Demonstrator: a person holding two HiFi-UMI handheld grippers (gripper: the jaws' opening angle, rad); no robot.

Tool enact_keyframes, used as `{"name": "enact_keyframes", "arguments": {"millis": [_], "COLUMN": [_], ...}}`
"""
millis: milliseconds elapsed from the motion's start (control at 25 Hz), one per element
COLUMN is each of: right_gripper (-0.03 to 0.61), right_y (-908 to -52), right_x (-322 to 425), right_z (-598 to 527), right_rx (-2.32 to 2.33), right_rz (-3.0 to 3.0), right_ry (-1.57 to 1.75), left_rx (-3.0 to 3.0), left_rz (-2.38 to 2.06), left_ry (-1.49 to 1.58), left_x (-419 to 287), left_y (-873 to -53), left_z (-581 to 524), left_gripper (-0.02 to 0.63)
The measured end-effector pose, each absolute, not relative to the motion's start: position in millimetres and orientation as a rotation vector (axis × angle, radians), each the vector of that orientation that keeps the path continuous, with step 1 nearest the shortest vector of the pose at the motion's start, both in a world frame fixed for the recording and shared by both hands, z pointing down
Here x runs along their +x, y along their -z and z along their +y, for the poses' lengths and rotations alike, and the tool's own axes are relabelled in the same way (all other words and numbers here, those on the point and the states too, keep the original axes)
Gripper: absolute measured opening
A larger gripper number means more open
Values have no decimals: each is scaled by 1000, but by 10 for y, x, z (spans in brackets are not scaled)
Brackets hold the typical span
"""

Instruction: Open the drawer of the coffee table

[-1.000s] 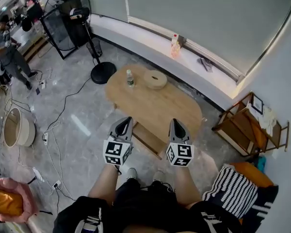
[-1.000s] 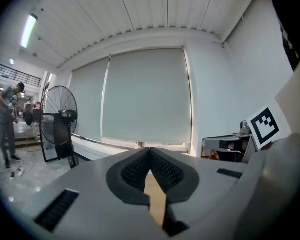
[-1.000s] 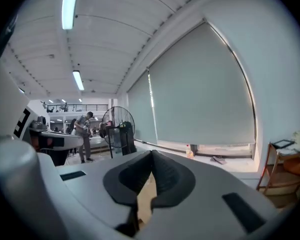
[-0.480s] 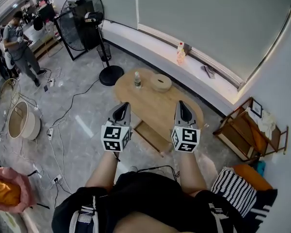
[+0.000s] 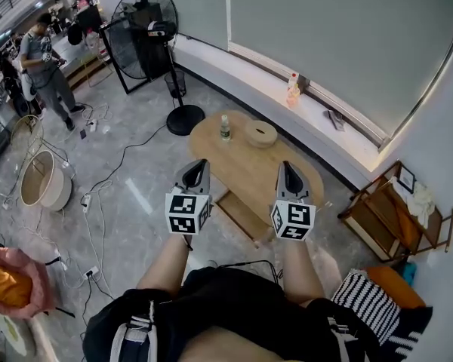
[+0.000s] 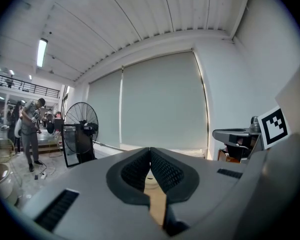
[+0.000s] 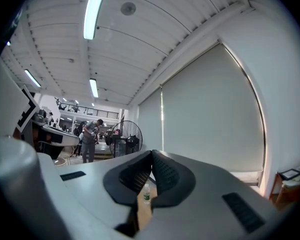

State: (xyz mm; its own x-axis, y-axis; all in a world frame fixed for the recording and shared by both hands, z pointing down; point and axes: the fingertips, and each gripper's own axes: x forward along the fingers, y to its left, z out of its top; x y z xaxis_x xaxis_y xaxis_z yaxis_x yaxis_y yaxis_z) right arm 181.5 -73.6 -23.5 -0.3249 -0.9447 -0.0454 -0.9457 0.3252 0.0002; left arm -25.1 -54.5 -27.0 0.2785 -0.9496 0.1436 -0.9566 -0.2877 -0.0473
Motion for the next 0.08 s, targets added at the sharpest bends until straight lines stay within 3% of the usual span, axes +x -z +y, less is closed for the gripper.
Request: {"name": "enact_keyframes", "arguments": {"millis": [80], "right_gripper": [15], "right_y": [223], "right_x": [1823], "right_z": [-718], "right_rx": [-1799], "right_rz": [2531], "right_ry": [-33], "left_rx": [2464], "left_rz": [-1838], "left_ry": [-216], "left_x": [-250], "left_y": [272], "left_z": [-533], "left_gripper": [21]}}
